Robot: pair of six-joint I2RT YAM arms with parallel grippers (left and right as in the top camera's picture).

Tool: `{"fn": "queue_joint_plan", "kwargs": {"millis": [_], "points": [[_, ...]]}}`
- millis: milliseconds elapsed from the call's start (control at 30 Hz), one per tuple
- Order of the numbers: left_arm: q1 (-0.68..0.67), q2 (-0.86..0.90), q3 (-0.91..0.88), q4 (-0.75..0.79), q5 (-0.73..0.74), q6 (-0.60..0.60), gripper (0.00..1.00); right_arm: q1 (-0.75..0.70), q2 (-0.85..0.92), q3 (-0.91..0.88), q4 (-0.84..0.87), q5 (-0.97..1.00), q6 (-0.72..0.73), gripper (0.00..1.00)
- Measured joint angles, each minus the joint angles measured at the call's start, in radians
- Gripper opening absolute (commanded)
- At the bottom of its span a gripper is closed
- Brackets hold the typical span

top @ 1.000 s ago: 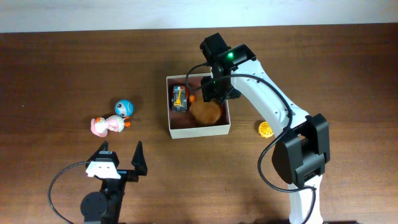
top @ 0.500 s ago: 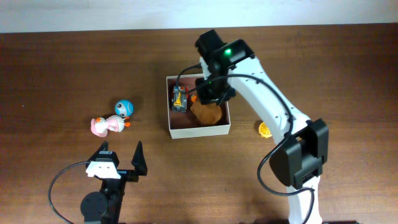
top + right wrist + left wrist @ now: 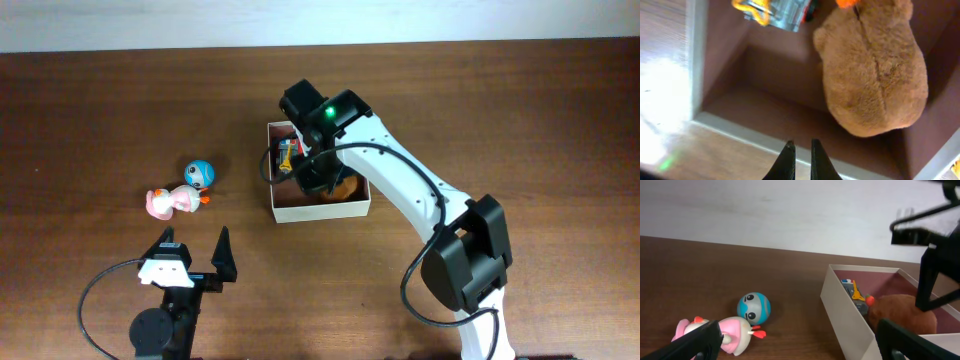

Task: Pack container
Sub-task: 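Lower the bear into the box beside the truck and push it down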

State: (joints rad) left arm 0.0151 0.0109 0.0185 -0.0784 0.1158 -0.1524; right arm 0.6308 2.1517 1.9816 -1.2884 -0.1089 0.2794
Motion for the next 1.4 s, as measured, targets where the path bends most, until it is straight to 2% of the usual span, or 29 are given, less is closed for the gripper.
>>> {"fn": "queue_joint_plan", "kwargs": {"millis": [500, 833, 1400], "points": [[0.0, 0.0, 0.0, 0.0, 0.0, 0.0, 1.0, 0.0, 0.001, -0.196, 0.181, 0.148, -0.003, 0.08], [0.0, 0.0, 0.0, 0.0, 0.0, 0.0, 1.0, 0.0, 0.001, -0.203, 0.31, 0.308, -0.012, 0.08], [0.0, 0.0, 0.0, 0.0, 0.0, 0.0, 1.0, 0.0, 0.045, -0.203, 0.408, 0.31, -0.021, 0.07]]}}
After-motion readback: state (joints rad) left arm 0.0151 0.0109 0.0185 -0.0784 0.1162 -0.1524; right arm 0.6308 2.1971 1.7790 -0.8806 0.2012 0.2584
